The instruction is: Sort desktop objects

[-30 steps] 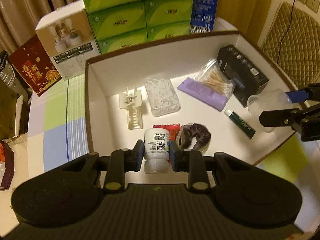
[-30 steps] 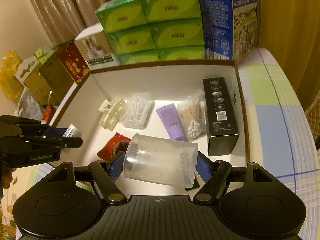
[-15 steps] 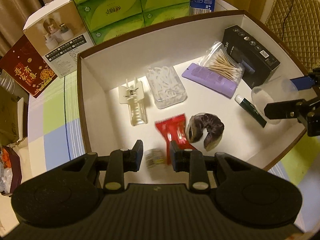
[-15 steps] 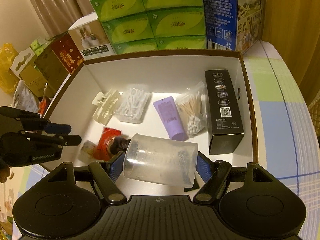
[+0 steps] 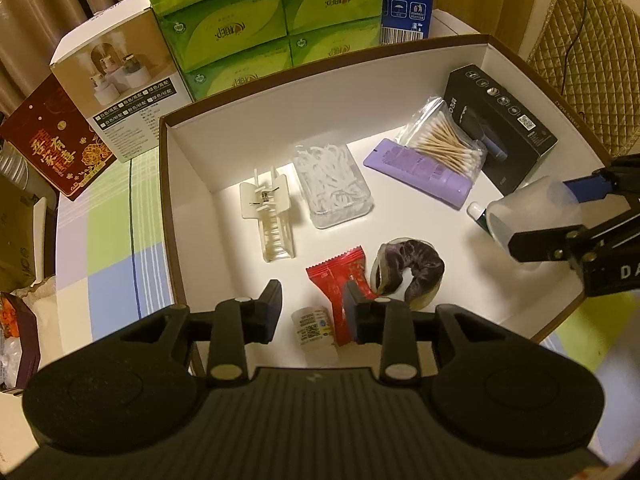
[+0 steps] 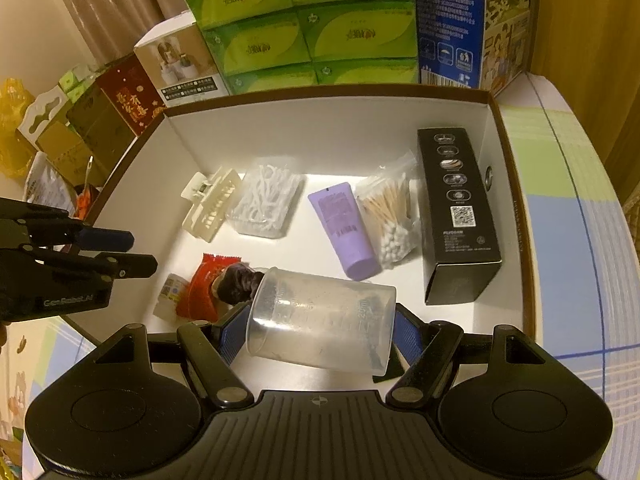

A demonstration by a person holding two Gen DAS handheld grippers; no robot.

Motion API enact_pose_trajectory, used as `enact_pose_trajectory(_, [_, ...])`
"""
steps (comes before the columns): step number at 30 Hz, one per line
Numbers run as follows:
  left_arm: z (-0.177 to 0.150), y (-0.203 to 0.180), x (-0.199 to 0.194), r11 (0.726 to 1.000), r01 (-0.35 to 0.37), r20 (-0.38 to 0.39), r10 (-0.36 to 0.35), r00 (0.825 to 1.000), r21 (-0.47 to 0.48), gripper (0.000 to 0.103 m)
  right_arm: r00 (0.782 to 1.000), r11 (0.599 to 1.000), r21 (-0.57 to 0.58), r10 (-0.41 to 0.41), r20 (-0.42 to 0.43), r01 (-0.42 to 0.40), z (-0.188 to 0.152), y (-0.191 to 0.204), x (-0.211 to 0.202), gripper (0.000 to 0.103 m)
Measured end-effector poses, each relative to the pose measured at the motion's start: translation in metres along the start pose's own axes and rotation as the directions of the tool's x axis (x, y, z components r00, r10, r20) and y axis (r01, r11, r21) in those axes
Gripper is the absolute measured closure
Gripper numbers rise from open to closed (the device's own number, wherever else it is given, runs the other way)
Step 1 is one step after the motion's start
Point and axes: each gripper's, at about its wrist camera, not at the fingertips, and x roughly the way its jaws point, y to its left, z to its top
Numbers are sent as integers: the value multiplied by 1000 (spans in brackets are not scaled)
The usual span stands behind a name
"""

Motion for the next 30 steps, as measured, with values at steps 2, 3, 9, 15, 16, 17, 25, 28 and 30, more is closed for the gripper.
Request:
enact_pose_trajectory(2, [-1,0,-2,1000,-4,4,4,1000,-1,72,1000,1000,-4,4,6,-4,0,2,2,31])
enact_pose_trajectory(3, [-1,0,-3,1000,-5,6,5,1000,-3,69,1000,1000,-5,4,13,-4,0,3,3,30])
enact_pose_trajectory(9, [-1,1,-13,1000,-8,33,9,999,-27,53,996,1000,-11,13,84,-12,1,5,1,13])
enact_pose_trajectory(15, [-5,4,-34,997,-20,74,26,997,-75,38,991,1000,-29,15,135,-11,-2,9,-22,5])
enact_pose_trajectory(16, [-7,5,-39,996,-20,82,27,996,-86,37,989,999,-32,15,147,-10,-5,10,-28,4])
enact_pose_trajectory(17, [-9,5,-44,995,-20,93,29,995,-95,34,987,999,-33,12,157,-7,-8,10,-34,2])
enact_pose_trajectory(25, [-33,-1,-86,992,-46,169,64,983,-114,18,977,999,-26,-40,212,47,-44,17,-77,2])
enact_pose_trajectory(28, [-43,-4,-99,991,-47,180,69,981,-129,13,973,998,-12,-53,225,57,-56,22,-91,2])
enact_pose_trajectory(30, [-51,-6,-107,990,-42,193,68,979,-137,13,970,998,4,-59,234,60,-63,27,-99,2])
